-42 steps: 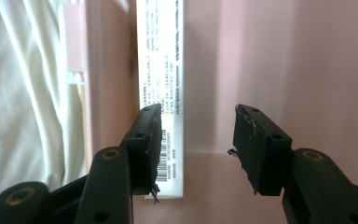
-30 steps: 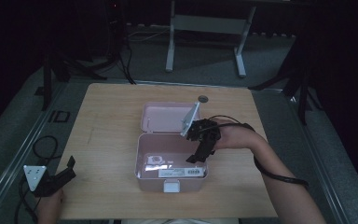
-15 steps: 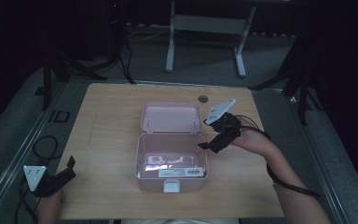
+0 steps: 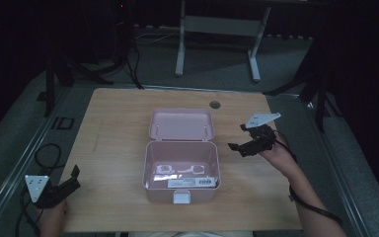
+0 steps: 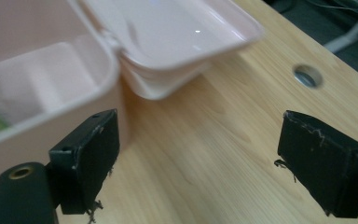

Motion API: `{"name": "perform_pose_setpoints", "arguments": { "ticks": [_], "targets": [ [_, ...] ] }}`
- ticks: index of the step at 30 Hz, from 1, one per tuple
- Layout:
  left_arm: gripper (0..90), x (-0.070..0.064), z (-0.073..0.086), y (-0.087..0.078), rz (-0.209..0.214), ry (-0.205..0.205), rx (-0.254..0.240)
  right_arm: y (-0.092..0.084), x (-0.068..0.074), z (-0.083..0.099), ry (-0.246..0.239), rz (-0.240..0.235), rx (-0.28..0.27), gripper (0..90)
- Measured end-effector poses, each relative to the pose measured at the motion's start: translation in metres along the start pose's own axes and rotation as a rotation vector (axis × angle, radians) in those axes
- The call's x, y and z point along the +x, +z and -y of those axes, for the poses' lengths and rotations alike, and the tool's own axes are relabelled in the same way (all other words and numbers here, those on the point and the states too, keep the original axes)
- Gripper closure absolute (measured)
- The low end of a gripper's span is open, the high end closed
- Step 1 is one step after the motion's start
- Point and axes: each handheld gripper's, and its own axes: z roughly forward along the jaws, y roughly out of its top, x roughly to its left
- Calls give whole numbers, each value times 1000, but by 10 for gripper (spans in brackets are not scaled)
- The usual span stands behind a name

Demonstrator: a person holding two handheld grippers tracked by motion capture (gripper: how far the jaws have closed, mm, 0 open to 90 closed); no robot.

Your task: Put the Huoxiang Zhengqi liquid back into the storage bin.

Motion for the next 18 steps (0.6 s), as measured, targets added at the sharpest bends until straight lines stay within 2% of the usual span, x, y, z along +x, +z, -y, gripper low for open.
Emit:
{"name": "perform_pose_setpoints", "arguments": {
  "ticks": [7, 11, 13, 18],
  "targets": [
    [21, 0, 0, 0, 0, 1, 2, 13, -12, 38, 85, 67, -14, 122],
    [21, 0, 0, 0, 1, 2, 3, 21, -14, 57, 116, 67, -24, 122],
    [21, 0, 0, 0, 1, 2, 2, 24, -15, 65, 121, 90, -30, 122],
    [21, 0, 0, 0, 1, 2, 2, 30, -18, 85, 184, 98, -55, 121]
  ]
}}
